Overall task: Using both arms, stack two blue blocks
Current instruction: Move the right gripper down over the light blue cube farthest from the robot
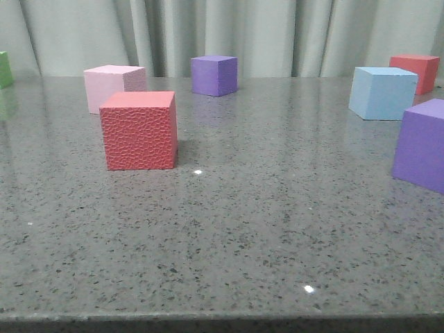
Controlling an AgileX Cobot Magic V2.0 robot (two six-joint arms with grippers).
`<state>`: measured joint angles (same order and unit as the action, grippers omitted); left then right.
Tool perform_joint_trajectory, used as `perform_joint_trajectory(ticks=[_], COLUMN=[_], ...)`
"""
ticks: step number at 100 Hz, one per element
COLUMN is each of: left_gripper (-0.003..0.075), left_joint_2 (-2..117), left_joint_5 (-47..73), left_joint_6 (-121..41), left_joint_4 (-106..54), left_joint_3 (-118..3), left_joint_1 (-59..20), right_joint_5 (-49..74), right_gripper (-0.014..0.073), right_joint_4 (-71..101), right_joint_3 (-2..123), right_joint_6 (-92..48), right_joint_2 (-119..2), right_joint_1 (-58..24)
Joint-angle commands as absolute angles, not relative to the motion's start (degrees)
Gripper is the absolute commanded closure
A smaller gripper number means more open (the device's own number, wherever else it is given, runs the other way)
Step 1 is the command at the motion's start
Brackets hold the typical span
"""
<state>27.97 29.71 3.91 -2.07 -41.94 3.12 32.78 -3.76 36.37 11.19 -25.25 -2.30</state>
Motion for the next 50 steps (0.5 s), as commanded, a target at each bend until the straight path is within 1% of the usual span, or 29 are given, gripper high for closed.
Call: perform_joint_trajectory(ticks=[1, 9, 12, 18, 22, 23, 24, 25, 28, 30, 34, 37, 40, 43, 47, 50], left_gripper=[0.0738, 0.0715, 0.0694, 0.0622, 0.0559, 0.0547, 0.0524, 0.0511, 0.0461, 0.0422, 0.0344, 0.0294, 0.0245, 0.0185, 0.0132, 0.0088], left_joint_2=[32.65, 34.94, 35.85, 36.99, 37.42, 37.57, 37.58, 37.69, 37.67, 37.67, 37.67, 37.67, 37.67, 37.67, 37.67, 37.67], left_joint_5=[26.55, 26.55, 26.55, 26.55, 26.55, 26.55, 26.55, 26.55, 26.55, 26.55, 26.59, 26.59, 26.59, 26.59, 26.59, 26.59], left_joint_6=[4.16, 2.74, 1.93, 1.32, 1.32, 1.32, 1.32, 1.32, 1.32, 1.32, 1.32, 1.32, 1.32, 1.32, 1.32, 1.32], left_joint_4=[-2.86, -2.86, -2.97, -3.42, -3.73, -3.82, -4.01, -4.04, -4.48, -4.74, -4.84, -4.84, -4.84, -4.84, -5.16, -5.56], left_joint_3=[-46.15, -47.31, -47.63, -48.21, -48.35, -48.35, -48.35, -48.35, -48.35, -48.35, -48.35, -48.35, -48.35, -48.35, -48.35, -48.35], left_joint_1=[3.21, 3.21, 3.21, 3.21, 3.21, 3.21, 3.21, 3.21, 3.21, 3.21, 3.21, 3.21, 3.21, 3.21, 3.21, 3.21], right_joint_5=[31.82, 33.28, 33.78, 34.37, 34.41, 34.41, 34.41, 34.41, 34.41, 34.41, 34.41, 34.42, 34.47, 34.47, 34.47, 34.47], right_gripper=[0.0661, 0.0655, 0.0640, 0.0589, 0.0516, 0.0516, 0.0478, 0.0478, 0.0410, 0.0381, 0.0277, 0.0231, 0.0157, 0.0101, 0.0025, -0.0016], right_joint_4=[-2.87, -2.62, -2.62, -2.55, -2.36, -2.36, -2.31, -2.23, -2.09, -2.01, -2.01, -2.01, -2.01, -2.01, -2.01, -2.01], right_joint_3=[40.16, 41.29, 41.61, 42.04, 42.03, 42.03, 42.03, 42.03, 42.03, 42.03, 42.03, 42.03, 42.03, 42.03, 42.03, 42.03], right_joint_6=[10.92, 10.87, 10.87, 10.87, 10.87, 10.87, 10.87, 10.87, 10.87, 10.87, 10.87, 10.87, 10.87, 10.87, 10.87, 10.87], right_joint_2=[-28.55, -30.63, -31.40, -32.39, -32.81, -32.88, -32.88, -32.94, -32.94, -32.94, -32.94, -32.94, -32.94, -32.94, -32.94, -32.94], right_joint_1=[-1.94, -1.94, -1.94, -1.94, -1.94, -1.94, -1.94, -1.94, -1.94, -1.94, -1.94, -1.94, -1.94, -1.94, -1.94, -1.94])
